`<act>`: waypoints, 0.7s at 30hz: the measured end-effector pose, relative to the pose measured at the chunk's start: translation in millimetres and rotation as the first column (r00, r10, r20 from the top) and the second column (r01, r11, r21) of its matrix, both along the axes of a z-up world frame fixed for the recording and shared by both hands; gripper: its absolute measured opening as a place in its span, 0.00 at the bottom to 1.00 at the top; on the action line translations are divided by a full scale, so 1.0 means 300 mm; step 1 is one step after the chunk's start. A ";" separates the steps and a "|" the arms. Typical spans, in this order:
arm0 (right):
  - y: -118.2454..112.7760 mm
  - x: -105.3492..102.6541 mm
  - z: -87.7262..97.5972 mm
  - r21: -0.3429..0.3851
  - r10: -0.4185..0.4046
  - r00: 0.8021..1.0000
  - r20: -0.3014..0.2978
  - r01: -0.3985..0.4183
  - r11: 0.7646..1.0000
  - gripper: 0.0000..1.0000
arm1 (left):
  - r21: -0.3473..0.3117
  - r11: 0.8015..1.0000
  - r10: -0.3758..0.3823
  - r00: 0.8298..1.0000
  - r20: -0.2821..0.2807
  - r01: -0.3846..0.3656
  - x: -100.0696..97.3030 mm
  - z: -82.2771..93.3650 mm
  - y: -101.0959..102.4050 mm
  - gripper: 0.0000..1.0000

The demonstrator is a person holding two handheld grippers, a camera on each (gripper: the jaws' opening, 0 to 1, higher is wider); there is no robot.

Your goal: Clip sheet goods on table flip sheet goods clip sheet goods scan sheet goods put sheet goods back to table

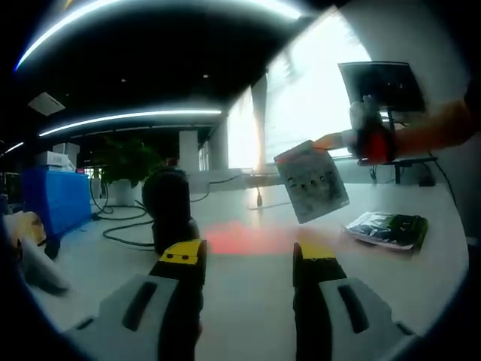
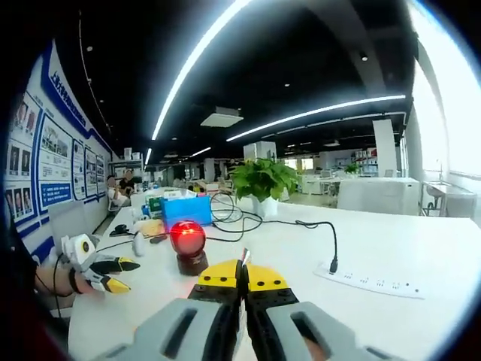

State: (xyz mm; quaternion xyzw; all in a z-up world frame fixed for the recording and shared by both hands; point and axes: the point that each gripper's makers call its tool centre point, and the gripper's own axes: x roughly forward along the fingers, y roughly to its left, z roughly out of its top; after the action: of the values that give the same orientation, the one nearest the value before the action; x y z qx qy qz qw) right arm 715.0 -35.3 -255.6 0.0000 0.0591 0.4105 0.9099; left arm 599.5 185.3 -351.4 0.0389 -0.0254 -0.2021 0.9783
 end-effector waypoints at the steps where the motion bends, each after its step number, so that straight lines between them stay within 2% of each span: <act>1: -0.005 0.011 -0.006 -0.013 -0.009 1.000 0.004 0.009 1.000 0.00 | 0.001 1.000 0.000 1.000 -0.001 0.000 0.000 -0.001 0.000 0.39; 4: -0.022 0.044 -0.007 -0.024 -0.035 0.999 0.011 0.035 0.999 0.00 | 0.003 1.000 0.001 1.000 -0.001 -0.001 0.000 -0.001 0.000 0.39; 7: -0.046 0.079 -0.011 -0.076 -0.072 0.996 0.048 0.076 0.994 0.00 | 0.002 1.000 0.002 1.000 -0.001 -0.002 0.000 -0.002 0.001 0.39; 9: -0.050 0.097 -0.017 -0.085 -0.083 0.995 0.054 0.088 0.993 0.00 | 0.005 1.000 0.001 1.000 -0.001 -0.001 0.000 -0.003 0.000 0.39; 10: -0.062 0.114 -0.021 -0.120 -0.100 0.992 0.081 0.109 0.987 0.00 | 0.007 1.000 0.001 1.000 -0.002 -0.001 0.000 -0.003 0.000 0.39; 18: -0.082 0.181 -0.047 -0.199 -0.142 0.983 0.114 0.162 0.967 0.00 | 0.020 1.000 0.001 1.000 -0.005 -0.001 0.001 -0.008 -0.001 0.39; 21: -0.088 0.210 -0.062 -0.204 -0.149 0.983 0.107 0.168 0.964 0.00 | 0.024 1.000 0.003 1.000 -0.006 -0.003 0.002 -0.010 -0.001 0.39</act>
State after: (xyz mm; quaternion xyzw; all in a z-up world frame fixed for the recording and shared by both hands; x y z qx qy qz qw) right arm 777.9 -61.6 -274.2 -0.1112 0.0609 0.3273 0.9364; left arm 600.1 185.0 -354.4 0.0498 -0.0200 -0.2012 0.9781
